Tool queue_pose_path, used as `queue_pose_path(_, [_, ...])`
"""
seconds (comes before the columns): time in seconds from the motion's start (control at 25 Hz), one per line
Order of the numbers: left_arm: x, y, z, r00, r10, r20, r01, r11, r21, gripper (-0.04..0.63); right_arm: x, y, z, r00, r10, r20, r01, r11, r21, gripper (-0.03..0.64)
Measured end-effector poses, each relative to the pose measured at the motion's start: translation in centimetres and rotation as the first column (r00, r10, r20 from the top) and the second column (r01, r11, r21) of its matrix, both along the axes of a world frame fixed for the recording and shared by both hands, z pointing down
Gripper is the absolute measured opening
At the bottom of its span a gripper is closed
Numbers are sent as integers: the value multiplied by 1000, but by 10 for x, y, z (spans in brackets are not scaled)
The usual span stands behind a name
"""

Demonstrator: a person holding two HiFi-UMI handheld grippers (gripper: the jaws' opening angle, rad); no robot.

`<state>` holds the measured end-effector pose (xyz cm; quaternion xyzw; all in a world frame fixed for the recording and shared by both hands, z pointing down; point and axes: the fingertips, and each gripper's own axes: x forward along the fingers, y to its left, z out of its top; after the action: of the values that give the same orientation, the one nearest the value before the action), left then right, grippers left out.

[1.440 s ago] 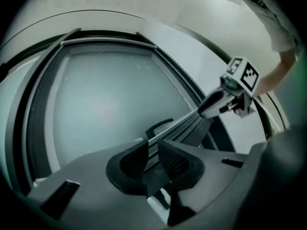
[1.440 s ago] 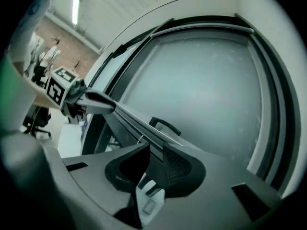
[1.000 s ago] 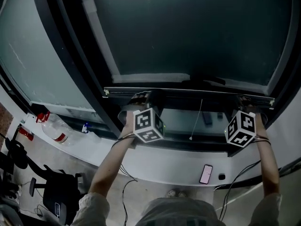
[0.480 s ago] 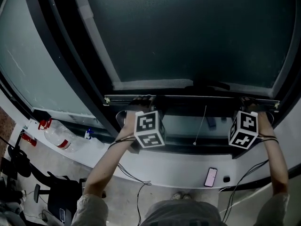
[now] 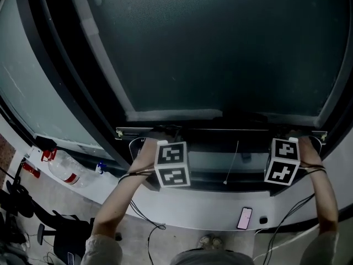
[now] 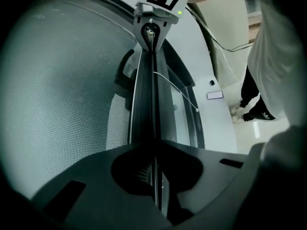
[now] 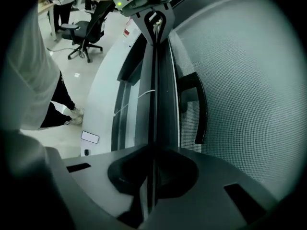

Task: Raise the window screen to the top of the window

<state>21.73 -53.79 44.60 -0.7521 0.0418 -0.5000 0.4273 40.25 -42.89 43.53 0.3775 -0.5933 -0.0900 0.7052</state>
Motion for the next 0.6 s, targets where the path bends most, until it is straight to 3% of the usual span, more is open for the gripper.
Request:
queue_pose_path(0.2, [-3,6,0,999,40,21,-37,990,-133,20,-4,4,0,999,6,41,-3,997,-75,21])
queue_pose_path(0.4, [-6,7,0,995,96,5,-92,965,-245,18,-6,5,-2,987,-14,161,34,991,-126,18])
queue_pose_path(0.6, [-4,5,1,999,45,24,-39,975,-220,18,-2,5,0,985,-42,169,52,997,-54,18])
